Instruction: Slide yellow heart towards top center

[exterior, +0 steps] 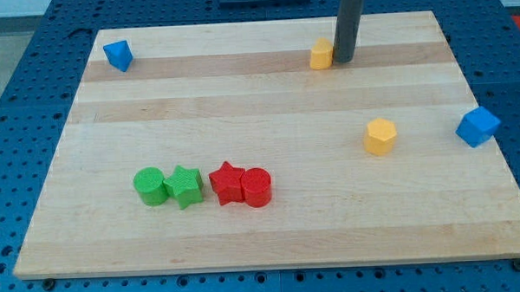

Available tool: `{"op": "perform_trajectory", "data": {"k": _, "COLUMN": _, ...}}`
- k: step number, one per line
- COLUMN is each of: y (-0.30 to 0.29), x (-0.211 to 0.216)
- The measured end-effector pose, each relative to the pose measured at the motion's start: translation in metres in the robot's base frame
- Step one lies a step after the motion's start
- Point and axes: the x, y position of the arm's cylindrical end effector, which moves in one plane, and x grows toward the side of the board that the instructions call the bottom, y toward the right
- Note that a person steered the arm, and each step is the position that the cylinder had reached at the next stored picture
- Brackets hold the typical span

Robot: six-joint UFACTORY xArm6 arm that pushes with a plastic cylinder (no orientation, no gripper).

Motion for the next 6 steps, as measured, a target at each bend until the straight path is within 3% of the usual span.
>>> {"op": "perform_trajectory", "data": {"k": 3, "y": 0.018, "x": 0.0}}
{"op": "perform_trajectory", "data": {"k": 6, "y": -0.059, "x": 0.0}}
